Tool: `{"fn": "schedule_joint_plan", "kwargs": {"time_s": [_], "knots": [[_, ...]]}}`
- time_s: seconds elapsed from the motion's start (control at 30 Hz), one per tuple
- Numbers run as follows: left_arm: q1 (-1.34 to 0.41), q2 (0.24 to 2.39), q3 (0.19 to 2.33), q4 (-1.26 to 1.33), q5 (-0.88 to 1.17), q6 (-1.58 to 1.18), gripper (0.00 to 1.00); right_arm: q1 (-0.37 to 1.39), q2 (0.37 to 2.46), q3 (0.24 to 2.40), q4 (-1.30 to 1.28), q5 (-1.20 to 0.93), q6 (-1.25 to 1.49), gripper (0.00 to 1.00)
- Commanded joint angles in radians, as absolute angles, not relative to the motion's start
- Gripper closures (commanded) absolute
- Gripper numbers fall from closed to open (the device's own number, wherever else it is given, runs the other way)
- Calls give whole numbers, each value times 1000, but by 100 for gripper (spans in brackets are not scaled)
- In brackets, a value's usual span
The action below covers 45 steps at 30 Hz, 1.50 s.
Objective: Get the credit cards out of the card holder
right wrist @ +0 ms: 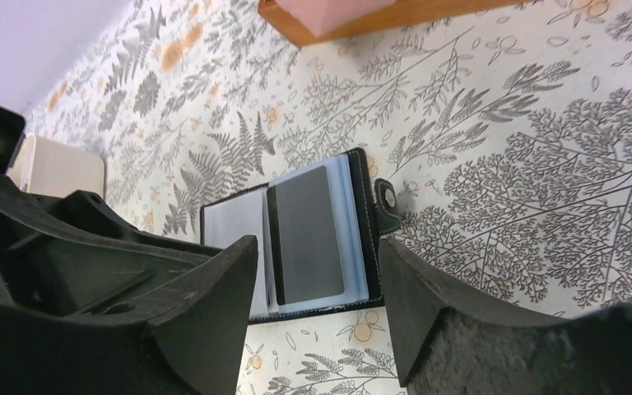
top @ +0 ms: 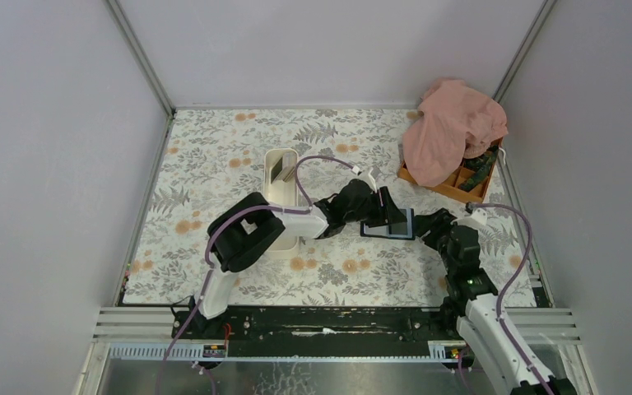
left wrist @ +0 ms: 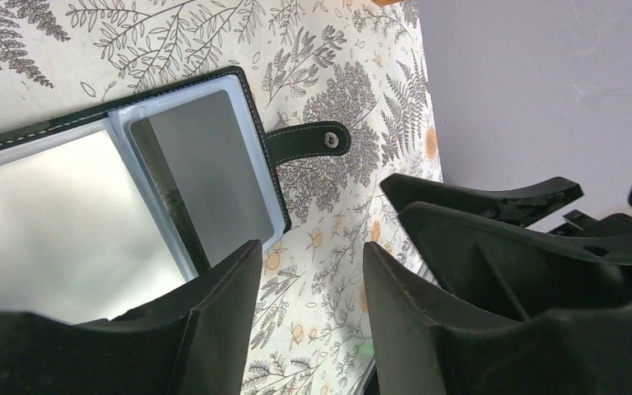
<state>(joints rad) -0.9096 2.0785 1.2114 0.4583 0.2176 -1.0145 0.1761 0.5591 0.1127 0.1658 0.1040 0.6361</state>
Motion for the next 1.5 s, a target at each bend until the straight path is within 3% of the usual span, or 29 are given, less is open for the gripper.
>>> {"fn": "schedule_joint_plan", "kwargs": {"time_s": [0.0,0.1,0.13,0.27,0.37,0.9,1.47], "knots": [[-914,2063,1212,449,205,-977,45,173,491,91,154,181,641,36],[-897,2037,1160,464,196,-968,44,172,556,92,191,149,633,36],[-888,2035,1138,492,203,-978,43,172,599,99,206,139,632,41],[-864,2044,1079,568,223,-1011,44,173,813,147,253,78,641,86],[-864,2063,1077,574,216,-1017,47,172,905,165,285,48,643,97],[-849,2112,1184,515,210,-994,47,173,830,146,327,42,609,98],[-835,2168,1231,427,182,-956,45,173,1059,203,422,-37,600,98]]}}
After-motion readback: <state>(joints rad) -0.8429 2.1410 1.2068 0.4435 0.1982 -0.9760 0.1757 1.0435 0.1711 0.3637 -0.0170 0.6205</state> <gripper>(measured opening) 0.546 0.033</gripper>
